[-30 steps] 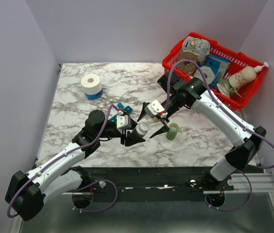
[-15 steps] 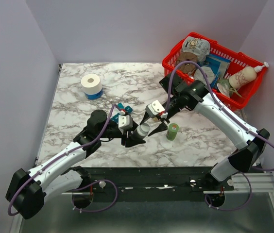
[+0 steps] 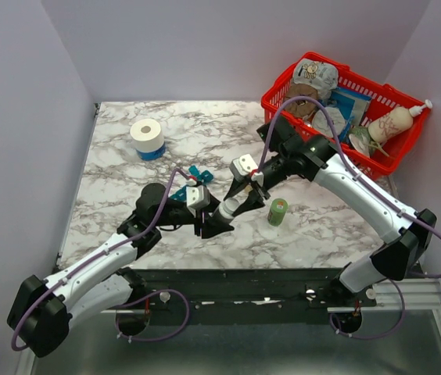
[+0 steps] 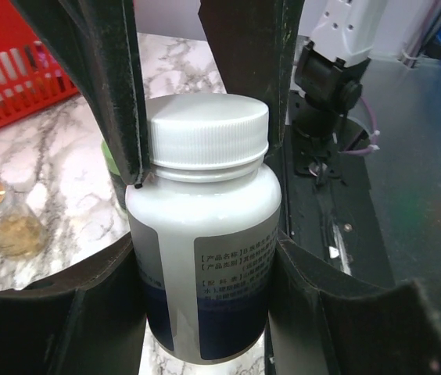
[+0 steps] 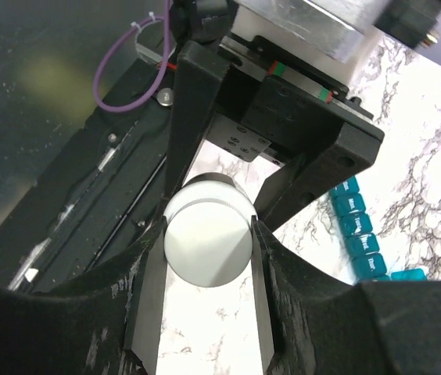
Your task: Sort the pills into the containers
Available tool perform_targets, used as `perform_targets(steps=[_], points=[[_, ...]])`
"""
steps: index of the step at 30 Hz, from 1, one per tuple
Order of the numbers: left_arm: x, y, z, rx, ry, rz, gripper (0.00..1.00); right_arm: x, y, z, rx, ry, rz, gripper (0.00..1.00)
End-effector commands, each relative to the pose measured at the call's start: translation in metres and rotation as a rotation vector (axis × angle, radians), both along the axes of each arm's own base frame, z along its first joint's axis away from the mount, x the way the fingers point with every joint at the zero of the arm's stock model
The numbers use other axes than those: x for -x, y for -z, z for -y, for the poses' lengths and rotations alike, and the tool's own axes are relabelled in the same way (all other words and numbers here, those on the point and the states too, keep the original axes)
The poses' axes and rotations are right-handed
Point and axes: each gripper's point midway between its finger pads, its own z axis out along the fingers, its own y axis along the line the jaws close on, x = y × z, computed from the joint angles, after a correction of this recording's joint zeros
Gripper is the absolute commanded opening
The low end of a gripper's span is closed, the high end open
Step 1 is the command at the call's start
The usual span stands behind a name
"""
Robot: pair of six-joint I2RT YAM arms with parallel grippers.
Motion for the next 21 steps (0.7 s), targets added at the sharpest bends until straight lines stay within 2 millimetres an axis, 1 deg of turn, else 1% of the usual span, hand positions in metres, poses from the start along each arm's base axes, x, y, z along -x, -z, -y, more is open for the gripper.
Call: perform_targets(steps=[1, 2, 3, 4, 5, 6, 7, 9, 10, 13, 14, 16, 17, 18, 19, 20, 21], points=[[-0.034, -0.07, -0.012, 0.173, -0.229, 0.224, 0.0, 0.006, 0.001, -0.007, 0.054, 0.09, -0.195, 0.31], [-0.039, -0.077, -0.015, 0.185, -0.263, 0.246, 0.0, 0.005, 0.006, -0.008, 0.082, 0.122, -0.237, 0.31], [-0.048, -0.086, -0.02, 0.201, -0.326, 0.268, 0.0, 0.003, 0.01, -0.009, 0.13, 0.177, -0.314, 0.3], [-0.051, -0.1, -0.022, 0.23, -0.35, 0.3, 0.0, -0.003, 0.012, -0.013, 0.14, 0.217, -0.331, 0.29], [-0.056, -0.106, -0.025, 0.243, -0.386, 0.31, 0.0, -0.007, 0.014, -0.015, 0.161, 0.249, -0.352, 0.29], [-0.066, -0.113, -0.031, 0.258, -0.453, 0.312, 0.0, -0.018, 0.021, -0.015, 0.213, 0.352, -0.379, 0.29], [-0.071, -0.122, -0.033, 0.28, -0.487, 0.324, 0.0, -0.028, 0.023, -0.018, 0.211, 0.402, -0.367, 0.29], [-0.081, -0.125, -0.036, 0.284, -0.547, 0.314, 0.0, -0.046, 0.03, -0.016, 0.248, 0.528, -0.359, 0.29], [-0.089, -0.128, -0.039, 0.284, -0.601, 0.304, 0.0, -0.05, 0.033, -0.017, 0.26, 0.553, -0.359, 0.29], [-0.106, -0.124, -0.041, 0.262, -0.688, 0.274, 0.0, -0.058, 0.036, -0.019, 0.282, 0.613, -0.396, 0.32], [-0.107, -0.122, -0.04, 0.258, -0.693, 0.269, 0.0, -0.058, 0.038, -0.02, 0.289, 0.624, -0.412, 0.33], [-0.109, -0.116, -0.035, 0.244, -0.684, 0.254, 0.0, -0.054, 0.035, -0.023, 0.288, 0.606, -0.439, 0.37], [-0.106, -0.114, -0.031, 0.238, -0.654, 0.256, 0.0, -0.053, 0.033, -0.024, 0.285, 0.597, -0.443, 0.39], [-0.103, -0.11, -0.028, 0.229, -0.626, 0.256, 0.0, -0.051, 0.028, -0.025, 0.27, 0.568, -0.435, 0.41], [-0.1, -0.102, -0.023, 0.207, -0.592, 0.254, 0.0, -0.05, 0.022, -0.024, 0.263, 0.558, -0.43, 0.44], [-0.09, -0.094, -0.015, 0.181, -0.519, 0.259, 0.0, -0.051, 0.008, -0.026, 0.229, 0.542, -0.407, 0.48], [-0.085, -0.089, -0.013, 0.171, -0.487, 0.269, 0.0, -0.049, -0.004, -0.025, 0.194, 0.502, -0.389, 0.53]])
